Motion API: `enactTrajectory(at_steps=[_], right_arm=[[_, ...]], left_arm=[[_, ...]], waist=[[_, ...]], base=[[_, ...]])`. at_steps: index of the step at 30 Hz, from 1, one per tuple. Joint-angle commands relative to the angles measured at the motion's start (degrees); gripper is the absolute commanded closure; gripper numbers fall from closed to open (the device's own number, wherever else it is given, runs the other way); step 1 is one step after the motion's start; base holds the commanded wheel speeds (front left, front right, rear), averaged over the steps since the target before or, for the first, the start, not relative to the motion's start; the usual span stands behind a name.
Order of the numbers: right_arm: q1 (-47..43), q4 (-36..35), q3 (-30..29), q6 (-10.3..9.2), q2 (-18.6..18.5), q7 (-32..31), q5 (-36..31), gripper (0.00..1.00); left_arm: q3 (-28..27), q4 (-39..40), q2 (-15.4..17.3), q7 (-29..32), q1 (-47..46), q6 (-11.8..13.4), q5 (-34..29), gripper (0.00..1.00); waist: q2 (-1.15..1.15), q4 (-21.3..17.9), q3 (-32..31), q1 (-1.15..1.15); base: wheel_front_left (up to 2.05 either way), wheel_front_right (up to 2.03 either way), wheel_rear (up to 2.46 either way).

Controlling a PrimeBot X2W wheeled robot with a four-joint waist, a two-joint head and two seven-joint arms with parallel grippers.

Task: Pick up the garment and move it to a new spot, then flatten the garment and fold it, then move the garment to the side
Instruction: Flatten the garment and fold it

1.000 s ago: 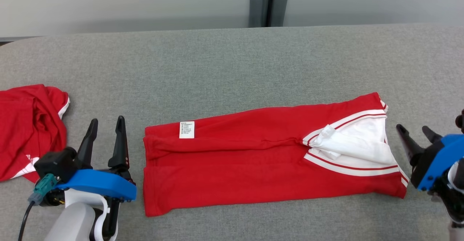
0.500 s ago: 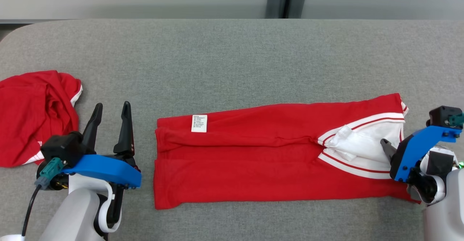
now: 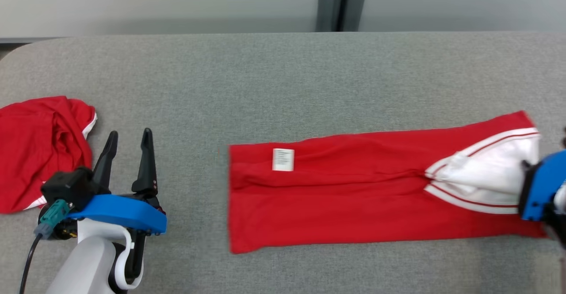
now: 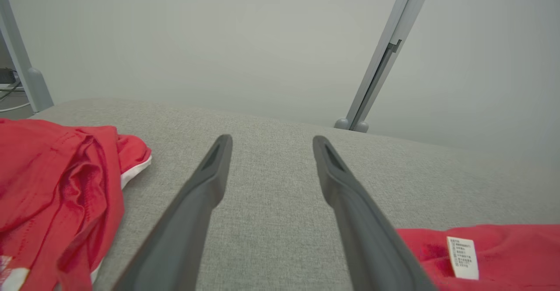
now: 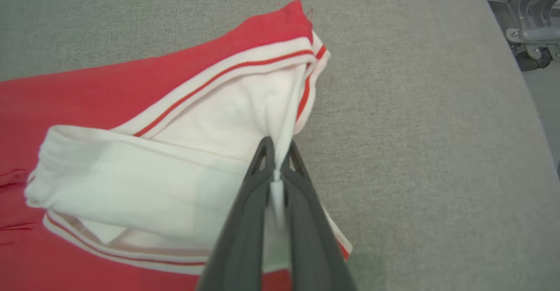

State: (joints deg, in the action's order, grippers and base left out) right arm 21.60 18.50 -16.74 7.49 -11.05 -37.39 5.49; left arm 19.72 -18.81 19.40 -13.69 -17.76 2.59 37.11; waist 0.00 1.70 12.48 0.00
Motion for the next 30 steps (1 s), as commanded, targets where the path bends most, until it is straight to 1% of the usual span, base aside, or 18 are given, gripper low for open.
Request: enactTrajectory(at_steps=[1, 5, 7, 10, 13, 15, 18, 19, 21, 23, 26, 30], right_arm=[[-1.16, -2.03, -1.54, 0.01, -1.71, -0.56, -0.84, 1.00], [-2.03, -5.43, -4.83, 0.01, -4.46, -1.74, -2.55, 1.00], [-2.13, -6.53, -5.88, 0.01, -5.28, -1.88, -3.29, 1.00], [-2.02, -8.16, -7.06, 0.02, -4.69, -2.18, -2.77, 1.00], [-2.12, -10.65, -5.72, 0.02, -3.29, -2.91, -2.10, 1.00], [-2.66, -12.81, -3.71, 0.02, -1.93, -3.77, -1.35, 1.00], [-3.54, -17.12, 0.40, 0.02, 1.24, -5.18, -0.80, 1.00], [-3.54, -17.12, 0.40, 0.02, 1.24, -5.18, -0.80, 1.00], [-3.85, -19.48, 4.00, 0.03, 3.84, -6.09, 0.11, 1.00], [-4.32, -21.04, 8.10, 0.02, 5.23, -6.75, 0.67, 1.00], [-4.36, -21.41, 15.71, 0.02, 7.10, -6.91, 2.31, 1.00], [-2.58, -18.32, 23.58, 0.02, 7.97, -5.41, 3.73, 1.00]], left_arm=[[-0.21, 0.64, 0.43, -0.16, 0.71, 0.43, 0.20, 0.00], [-0.48, 1.91, 0.76, -0.24, 1.76, 0.93, 0.45, 0.00], [-0.35, 2.53, 0.91, -0.17, 2.25, 1.06, 0.39, 0.00], [0.13, 3.24, 1.12, 0.33, 2.44, 1.19, 0.17, 0.00], [0.41, 3.70, 1.22, 0.51, 2.48, 1.33, 0.04, 0.00], [0.48, 3.87, 1.19, 0.62, 2.71, 1.45, 0.09, 0.00], [0.55, 4.10, 1.31, 0.72, 2.94, 1.58, 0.10, 0.00], [0.55, 4.10, 1.31, 0.72, 2.94, 1.58, 0.10, 0.00], [0.72, 4.20, 1.48, 0.81, 3.21, 1.54, 0.00, 0.00], [0.88, 4.30, 1.51, 0.88, 3.36, 1.57, -0.01, 0.00], [1.02, 4.54, 1.50, 0.93, 3.26, 1.70, 0.09, 0.00], [1.44, 4.77, 1.32, 1.19, 2.71, 1.68, 0.08, 0.00]], waist=[[0.00, -0.66, -0.35, 0.00], [0.00, -1.58, -0.42, 0.00], [0.00, -1.82, -0.50, 0.00], [0.00, -1.97, -0.58, 0.00], [0.00, -2.06, -0.61, 0.00], [0.00, -2.09, -0.78, 0.00], [0.00, -2.15, -1.07, 0.00], [0.00, -2.15, -1.07, 0.00], [0.00, -2.26, -1.24, 0.00], [0.00, -2.29, -1.32, 0.00], [0.00, -2.24, -1.28, 0.00], [0.00, -1.66, -1.05, 0.00]], base=[[0.00, 0.00, 0.00], [0.00, 0.00, 0.00], [0.00, 0.00, 0.00], [0.00, 0.00, 0.00], [0.00, 0.00, 0.00], [0.00, 0.00, 0.00], [0.00, 0.00, 0.00], [0.00, 0.00, 0.00], [0.00, 0.00, 0.00], [0.00, 0.00, 0.00], [0.00, 0.00, 0.00], [0.00, 0.00, 0.00]])
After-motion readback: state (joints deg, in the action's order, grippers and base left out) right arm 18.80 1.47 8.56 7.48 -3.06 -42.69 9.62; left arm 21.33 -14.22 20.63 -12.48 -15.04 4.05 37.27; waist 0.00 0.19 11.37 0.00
